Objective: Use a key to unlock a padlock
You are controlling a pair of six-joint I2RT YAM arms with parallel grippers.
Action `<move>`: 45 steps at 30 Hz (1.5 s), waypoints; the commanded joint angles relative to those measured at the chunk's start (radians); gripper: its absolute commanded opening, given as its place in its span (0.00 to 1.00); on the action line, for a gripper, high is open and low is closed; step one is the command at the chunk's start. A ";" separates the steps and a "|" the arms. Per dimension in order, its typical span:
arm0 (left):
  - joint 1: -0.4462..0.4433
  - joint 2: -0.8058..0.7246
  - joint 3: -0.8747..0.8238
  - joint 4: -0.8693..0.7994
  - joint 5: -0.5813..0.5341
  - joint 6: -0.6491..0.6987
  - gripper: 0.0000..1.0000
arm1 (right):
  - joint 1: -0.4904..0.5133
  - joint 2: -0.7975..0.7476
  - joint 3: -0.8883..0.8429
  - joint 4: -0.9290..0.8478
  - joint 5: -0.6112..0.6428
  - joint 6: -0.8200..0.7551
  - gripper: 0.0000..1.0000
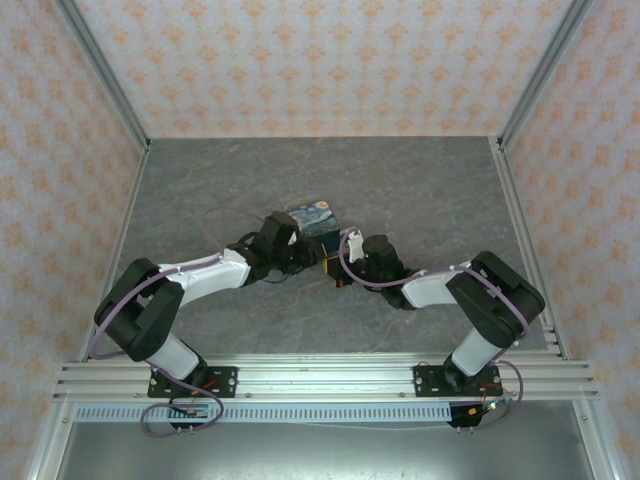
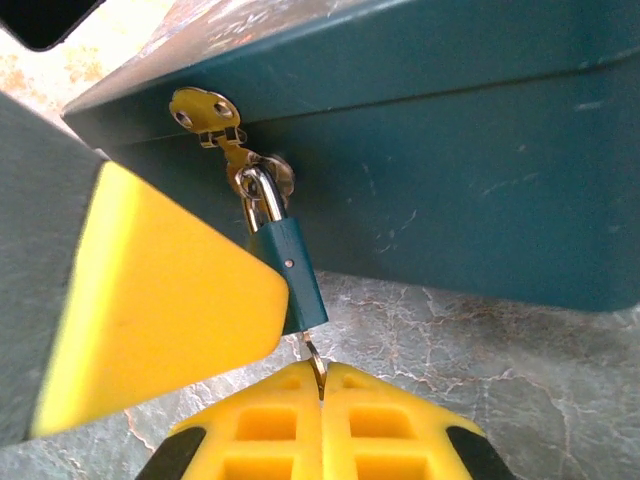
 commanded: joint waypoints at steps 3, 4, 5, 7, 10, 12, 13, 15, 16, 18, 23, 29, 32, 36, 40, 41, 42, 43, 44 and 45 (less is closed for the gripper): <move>-0.009 -0.067 -0.024 0.048 -0.052 -0.006 0.48 | 0.002 0.048 -0.020 0.082 -0.024 0.086 0.00; -0.007 -0.085 -0.033 0.045 -0.066 -0.009 0.50 | 0.002 0.052 -0.021 0.089 -0.032 0.097 0.00; -0.008 -0.104 -0.045 0.043 -0.077 -0.012 0.52 | 0.002 0.053 -0.021 0.090 -0.034 0.106 0.00; -0.006 -0.145 -0.073 0.048 -0.104 -0.022 0.57 | 0.002 0.053 -0.018 0.088 -0.040 0.124 0.00; 0.000 -0.209 -0.128 0.075 -0.148 -0.054 0.62 | 0.002 0.047 -0.014 0.084 -0.053 0.162 0.00; 0.002 -0.241 -0.162 0.090 -0.172 -0.083 0.63 | 0.003 0.039 -0.010 0.072 -0.057 0.193 0.00; 0.002 -0.252 -0.182 0.111 -0.179 -0.107 0.62 | 0.003 0.034 -0.005 0.063 -0.063 0.205 0.00; 0.002 -0.256 -0.229 0.192 -0.179 -0.162 0.61 | 0.002 0.025 0.003 0.038 -0.063 0.239 0.00; -0.001 -0.251 -0.252 0.239 -0.180 -0.191 0.59 | 0.002 0.021 0.010 0.020 -0.065 0.252 0.00; -0.010 -0.235 -0.279 0.304 -0.187 -0.228 0.57 | 0.002 0.014 0.025 -0.011 -0.068 0.280 0.00; -0.031 -0.157 -0.283 0.396 -0.191 -0.282 0.53 | 0.002 0.006 0.057 -0.042 -0.100 0.355 0.00; -0.050 -0.063 -0.262 0.464 -0.194 -0.313 0.47 | 0.003 -0.008 0.084 -0.093 -0.101 0.398 0.00; -0.058 -0.034 -0.254 0.473 -0.201 -0.326 0.45 | 0.002 -0.006 0.095 -0.100 -0.107 0.424 0.00; -0.060 -0.006 -0.255 0.489 -0.213 -0.352 0.41 | 0.003 -0.009 0.104 -0.107 -0.103 0.445 0.00; -0.061 0.016 -0.254 0.515 -0.228 -0.380 0.37 | 0.003 -0.003 0.117 -0.127 -0.110 0.459 0.00; -0.060 0.021 -0.254 0.520 -0.234 -0.385 0.36 | 0.003 0.000 0.118 -0.125 -0.114 0.463 0.00; -0.061 0.023 -0.253 0.524 -0.239 -0.389 0.35 | 0.002 0.000 0.121 -0.126 -0.116 0.466 0.00; -0.061 0.026 -0.252 0.527 -0.245 -0.395 0.33 | 0.002 0.004 0.123 -0.126 -0.119 0.469 0.00; -0.061 0.026 -0.252 0.529 -0.251 -0.400 0.31 | 0.002 0.005 0.124 -0.124 -0.122 0.471 0.00; -0.061 0.026 -0.252 0.529 -0.257 -0.405 0.30 | 0.003 0.008 0.125 -0.124 -0.125 0.473 0.00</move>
